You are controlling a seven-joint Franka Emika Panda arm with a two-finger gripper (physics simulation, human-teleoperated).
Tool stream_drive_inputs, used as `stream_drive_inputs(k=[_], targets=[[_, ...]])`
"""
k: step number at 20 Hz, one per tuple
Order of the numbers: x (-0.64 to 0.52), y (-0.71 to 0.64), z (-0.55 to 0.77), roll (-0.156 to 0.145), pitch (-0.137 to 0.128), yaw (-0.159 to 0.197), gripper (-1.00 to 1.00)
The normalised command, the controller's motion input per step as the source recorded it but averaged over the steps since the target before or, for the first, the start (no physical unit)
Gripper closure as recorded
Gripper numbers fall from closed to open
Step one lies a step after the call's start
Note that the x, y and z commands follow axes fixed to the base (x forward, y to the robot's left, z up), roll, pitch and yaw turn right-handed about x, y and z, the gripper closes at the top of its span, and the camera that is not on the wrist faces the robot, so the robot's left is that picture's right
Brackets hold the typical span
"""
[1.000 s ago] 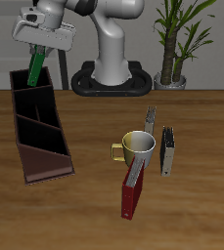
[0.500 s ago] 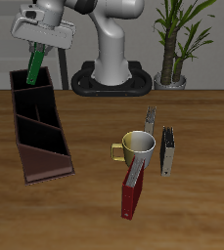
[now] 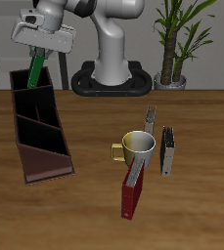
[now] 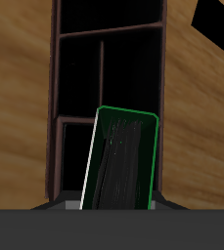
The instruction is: Place the green book into the right desk caddy's right compartment
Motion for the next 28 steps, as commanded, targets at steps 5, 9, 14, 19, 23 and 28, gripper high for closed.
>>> stream_drive_inputs(k=[5,9,14,19,23,28], targets=[[0.06,0.03,-0.18,0.009,0.037,-0.03,1.0],[0.02,0.05,-0.11,0.007,0.019,-0.012,1.0],[0.02,0.04,-0.17,0.012,0.039,-0.03,1.0],[-0.14,-0.05,-0.11,-0.017,0.004,-0.043,1.0],[-0.15,-0.05,-0.14,-0.011,0.029,-0.044,1.0],[-0.07,-0.12,-0.09,-0.039,0.032,-0.034,1.0]])
